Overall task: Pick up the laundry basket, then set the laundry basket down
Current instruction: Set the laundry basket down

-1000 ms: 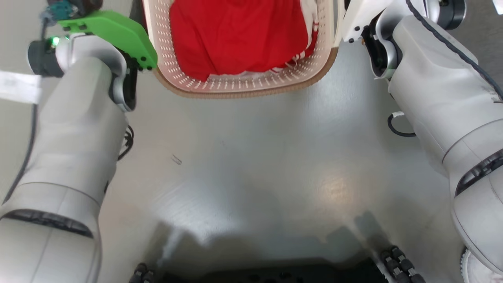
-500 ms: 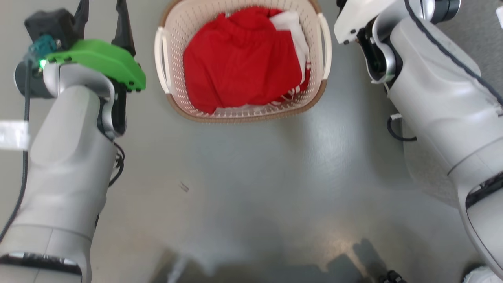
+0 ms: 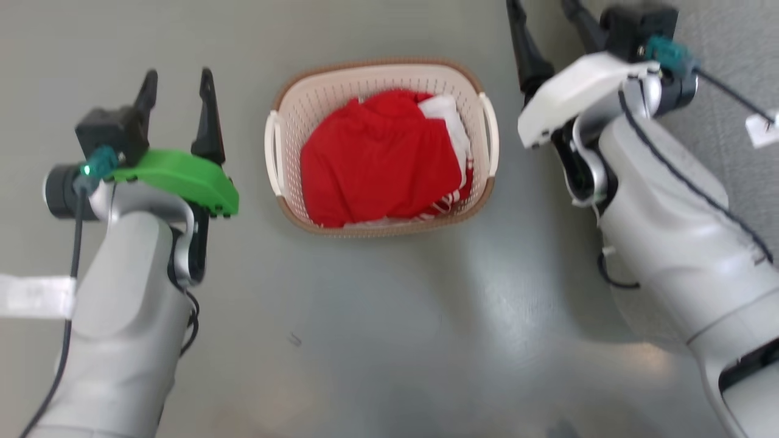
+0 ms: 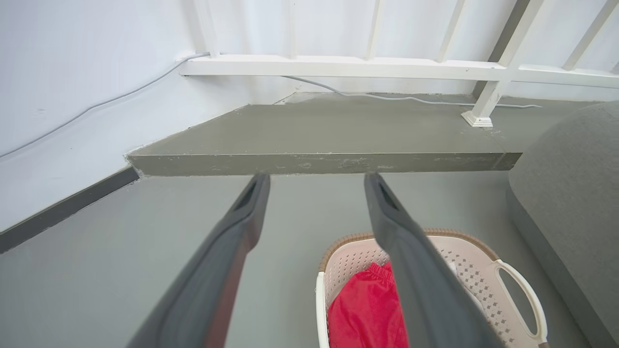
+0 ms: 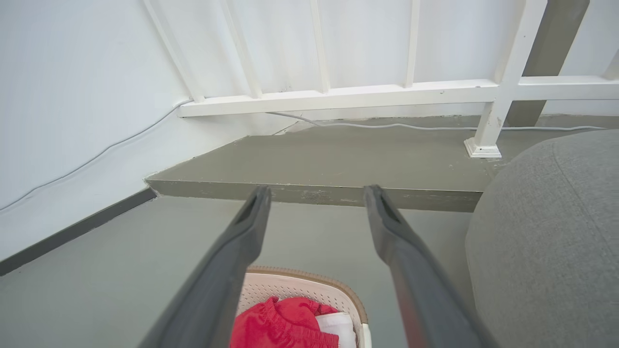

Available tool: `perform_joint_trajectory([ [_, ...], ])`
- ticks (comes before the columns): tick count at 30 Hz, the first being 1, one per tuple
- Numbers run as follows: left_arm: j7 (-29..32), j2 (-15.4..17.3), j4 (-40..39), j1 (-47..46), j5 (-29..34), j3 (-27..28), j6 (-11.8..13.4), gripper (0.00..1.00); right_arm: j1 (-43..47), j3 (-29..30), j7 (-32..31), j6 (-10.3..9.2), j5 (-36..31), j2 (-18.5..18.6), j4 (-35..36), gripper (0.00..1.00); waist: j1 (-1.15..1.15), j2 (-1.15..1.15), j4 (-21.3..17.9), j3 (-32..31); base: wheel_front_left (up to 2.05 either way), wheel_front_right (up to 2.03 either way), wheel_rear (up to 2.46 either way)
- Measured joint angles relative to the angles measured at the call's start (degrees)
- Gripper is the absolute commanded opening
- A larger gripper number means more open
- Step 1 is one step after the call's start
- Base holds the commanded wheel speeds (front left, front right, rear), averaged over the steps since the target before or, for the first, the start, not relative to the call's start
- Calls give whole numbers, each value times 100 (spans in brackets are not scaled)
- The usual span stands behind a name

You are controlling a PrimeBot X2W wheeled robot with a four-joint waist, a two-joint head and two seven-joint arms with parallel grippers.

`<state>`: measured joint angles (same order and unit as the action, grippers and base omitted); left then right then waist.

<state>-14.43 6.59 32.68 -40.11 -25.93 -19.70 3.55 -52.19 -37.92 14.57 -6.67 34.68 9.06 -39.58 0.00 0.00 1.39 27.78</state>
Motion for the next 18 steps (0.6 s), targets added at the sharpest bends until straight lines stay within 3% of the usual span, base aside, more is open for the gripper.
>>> perform_joint_trajectory([
  [18,0,-66,-705,1830,364,349,36,100,2112,713,1,-43,-744,-62,1128,100,0,0,33,-1345,0,0,0],
])
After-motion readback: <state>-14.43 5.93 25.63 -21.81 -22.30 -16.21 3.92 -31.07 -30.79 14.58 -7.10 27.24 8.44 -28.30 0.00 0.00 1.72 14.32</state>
